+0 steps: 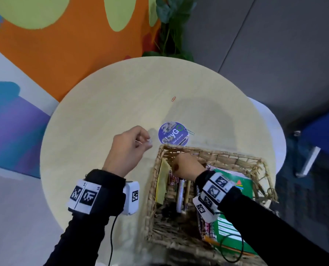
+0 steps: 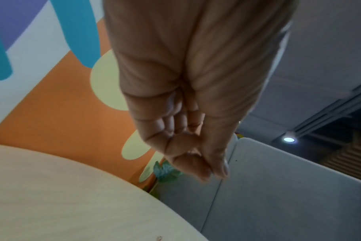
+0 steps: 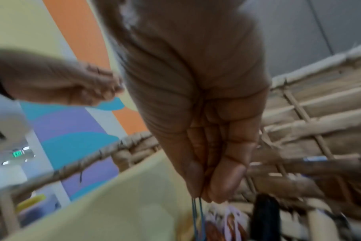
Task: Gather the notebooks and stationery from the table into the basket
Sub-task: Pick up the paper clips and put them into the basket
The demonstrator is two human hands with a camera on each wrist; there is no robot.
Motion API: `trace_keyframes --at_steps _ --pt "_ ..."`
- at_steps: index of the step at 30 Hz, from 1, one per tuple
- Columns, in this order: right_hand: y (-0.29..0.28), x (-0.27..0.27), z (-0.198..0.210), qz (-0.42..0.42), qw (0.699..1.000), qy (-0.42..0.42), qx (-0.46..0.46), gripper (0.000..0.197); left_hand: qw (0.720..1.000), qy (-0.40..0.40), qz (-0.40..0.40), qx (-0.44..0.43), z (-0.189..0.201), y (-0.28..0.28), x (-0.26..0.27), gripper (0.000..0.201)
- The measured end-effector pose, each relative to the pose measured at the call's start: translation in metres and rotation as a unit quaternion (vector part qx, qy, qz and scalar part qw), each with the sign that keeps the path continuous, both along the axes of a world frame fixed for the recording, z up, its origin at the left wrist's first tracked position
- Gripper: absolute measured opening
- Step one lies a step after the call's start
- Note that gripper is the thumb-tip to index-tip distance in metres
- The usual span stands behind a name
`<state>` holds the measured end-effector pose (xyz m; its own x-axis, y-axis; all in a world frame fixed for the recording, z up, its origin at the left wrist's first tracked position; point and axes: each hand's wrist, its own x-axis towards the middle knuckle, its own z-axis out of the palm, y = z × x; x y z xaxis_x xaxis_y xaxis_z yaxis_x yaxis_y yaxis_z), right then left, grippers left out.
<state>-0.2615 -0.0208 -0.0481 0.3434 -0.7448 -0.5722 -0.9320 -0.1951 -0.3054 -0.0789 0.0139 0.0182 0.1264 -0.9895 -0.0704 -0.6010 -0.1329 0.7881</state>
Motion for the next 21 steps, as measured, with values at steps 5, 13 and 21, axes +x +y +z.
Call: trace_keyframes --at_steps 5,13,21 --pt "0.007 0.001 -0.011 0.006 1.0 0.023 -0.02 0.024 0.986 -0.077 -0.13 0.075 0.021 0.022 -0.039 0.004" --pt "0.016 -0.062 0.055 -0.122 0.985 -0.072 -0.097 0.021 0.934 -0.219 -0.224 0.172 -0.015 0.003 -0.109 0.017" --pt "0.044 -0.105 0.075 -0.15 0.977 -0.11 -0.106 0.017 0.842 -0.371 -0.273 0.281 -0.079 -0.028 -0.141 0.024"
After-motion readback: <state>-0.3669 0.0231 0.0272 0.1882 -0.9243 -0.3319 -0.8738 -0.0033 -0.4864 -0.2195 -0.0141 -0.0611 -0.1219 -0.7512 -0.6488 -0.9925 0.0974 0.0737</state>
